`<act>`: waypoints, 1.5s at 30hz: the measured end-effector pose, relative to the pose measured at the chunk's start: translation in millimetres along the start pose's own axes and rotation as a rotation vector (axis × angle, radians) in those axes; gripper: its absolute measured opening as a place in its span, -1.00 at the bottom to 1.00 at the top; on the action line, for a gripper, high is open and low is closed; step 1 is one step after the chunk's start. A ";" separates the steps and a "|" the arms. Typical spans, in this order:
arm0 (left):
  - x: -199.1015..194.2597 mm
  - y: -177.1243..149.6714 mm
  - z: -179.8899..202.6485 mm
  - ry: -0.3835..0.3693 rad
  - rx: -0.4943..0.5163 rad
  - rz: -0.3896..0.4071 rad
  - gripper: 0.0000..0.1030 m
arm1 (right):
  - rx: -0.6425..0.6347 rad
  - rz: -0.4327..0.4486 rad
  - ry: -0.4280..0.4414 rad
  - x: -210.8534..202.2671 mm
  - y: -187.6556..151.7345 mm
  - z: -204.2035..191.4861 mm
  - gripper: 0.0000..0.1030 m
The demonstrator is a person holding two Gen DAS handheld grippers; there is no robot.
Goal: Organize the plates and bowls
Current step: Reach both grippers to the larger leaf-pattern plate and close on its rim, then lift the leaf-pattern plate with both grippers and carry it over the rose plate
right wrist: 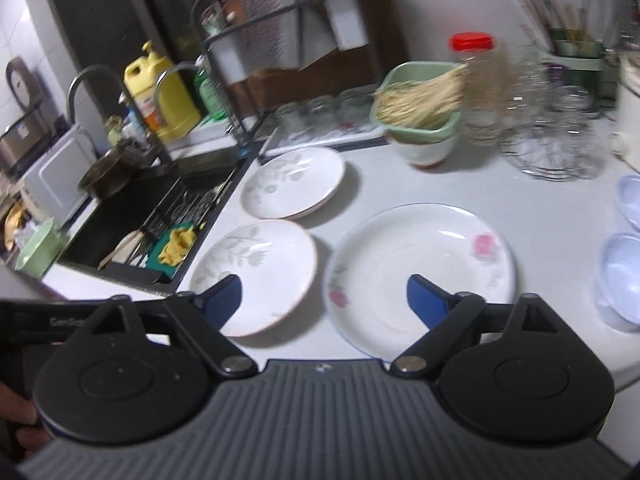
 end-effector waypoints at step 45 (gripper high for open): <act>188.9 109.5 -49.3 -0.200 0.296 -0.224 -0.50 | 0.330 -0.227 -0.230 151.1 -1.6 -7.0 -0.74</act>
Point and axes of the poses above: each gripper's, at about its wrist camera, not at the fingertips, and x roughly the way its jaws point, z to its right, y to its top, the point moved 1 cm from there along x, roughly the way its jaws point, and after that the axes turned 11 degrees about y, right-handed, at the moved point
